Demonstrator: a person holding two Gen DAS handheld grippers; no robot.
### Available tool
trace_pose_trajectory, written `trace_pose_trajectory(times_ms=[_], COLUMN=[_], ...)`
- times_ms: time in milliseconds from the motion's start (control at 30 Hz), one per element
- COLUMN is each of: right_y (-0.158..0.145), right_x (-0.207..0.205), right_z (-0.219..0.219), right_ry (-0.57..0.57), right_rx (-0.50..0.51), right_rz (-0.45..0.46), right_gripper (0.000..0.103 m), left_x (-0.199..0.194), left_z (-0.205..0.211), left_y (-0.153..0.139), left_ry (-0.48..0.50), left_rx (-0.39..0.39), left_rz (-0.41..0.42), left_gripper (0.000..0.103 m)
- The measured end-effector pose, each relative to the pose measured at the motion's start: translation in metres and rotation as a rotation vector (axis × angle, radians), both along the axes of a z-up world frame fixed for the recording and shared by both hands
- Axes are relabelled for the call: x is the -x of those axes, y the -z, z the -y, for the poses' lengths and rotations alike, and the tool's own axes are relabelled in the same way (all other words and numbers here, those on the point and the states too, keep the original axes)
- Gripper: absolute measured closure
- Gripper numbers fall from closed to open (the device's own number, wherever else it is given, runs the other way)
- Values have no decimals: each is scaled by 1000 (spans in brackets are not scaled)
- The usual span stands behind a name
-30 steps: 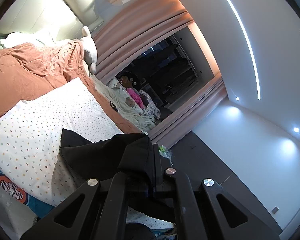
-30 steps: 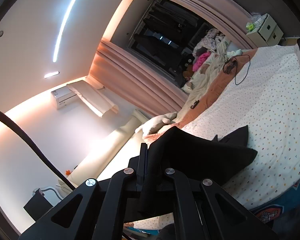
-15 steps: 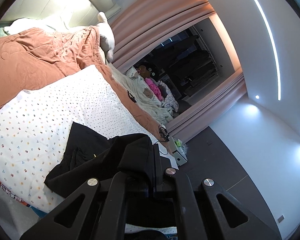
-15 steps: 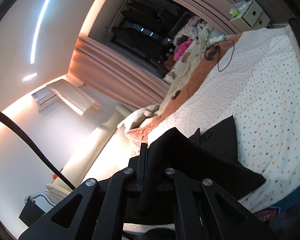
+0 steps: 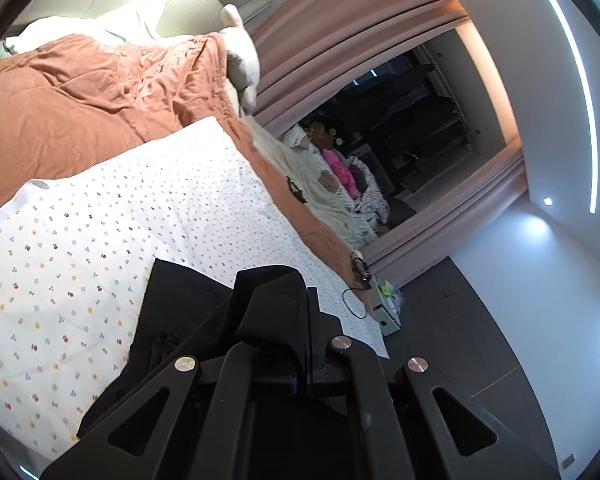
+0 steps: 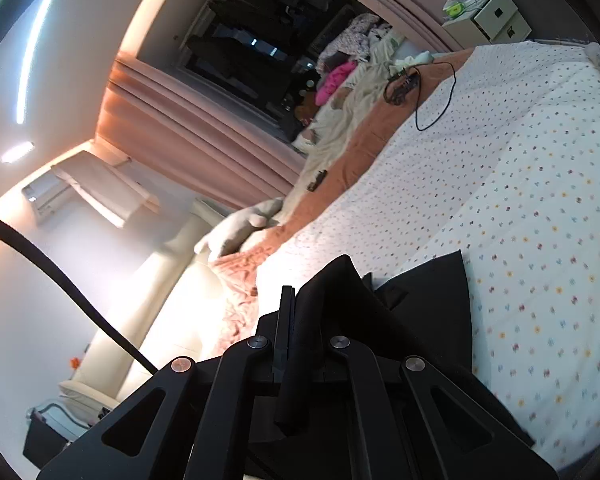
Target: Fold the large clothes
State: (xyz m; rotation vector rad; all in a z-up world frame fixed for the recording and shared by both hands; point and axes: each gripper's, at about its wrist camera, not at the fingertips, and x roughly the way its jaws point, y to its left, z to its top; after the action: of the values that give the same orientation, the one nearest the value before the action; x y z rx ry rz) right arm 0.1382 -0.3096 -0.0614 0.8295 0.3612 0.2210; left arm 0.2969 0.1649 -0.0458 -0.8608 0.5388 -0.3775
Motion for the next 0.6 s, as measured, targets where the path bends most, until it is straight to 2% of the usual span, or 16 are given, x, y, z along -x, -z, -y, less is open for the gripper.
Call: trace_pose_trajectory(times_ms=[167,433,600], right_y=[9,44,51], right_x=[-37,-84,-100], right_z=[-3,-6,-9], right_ry=[17,58,69], right_rx=[-7,-26,-12], right_rz=[-62,-195,-229], right_gripper=[103,103,103], left_x=[-44,-108,-138], left_z=[3,17,23], left_y=[25,76,101], left_ry=[-6,10,18], left_rx=[-15,-45,-48], left_rz=[-60,-161,-207], left_gripper=[99,99,99])
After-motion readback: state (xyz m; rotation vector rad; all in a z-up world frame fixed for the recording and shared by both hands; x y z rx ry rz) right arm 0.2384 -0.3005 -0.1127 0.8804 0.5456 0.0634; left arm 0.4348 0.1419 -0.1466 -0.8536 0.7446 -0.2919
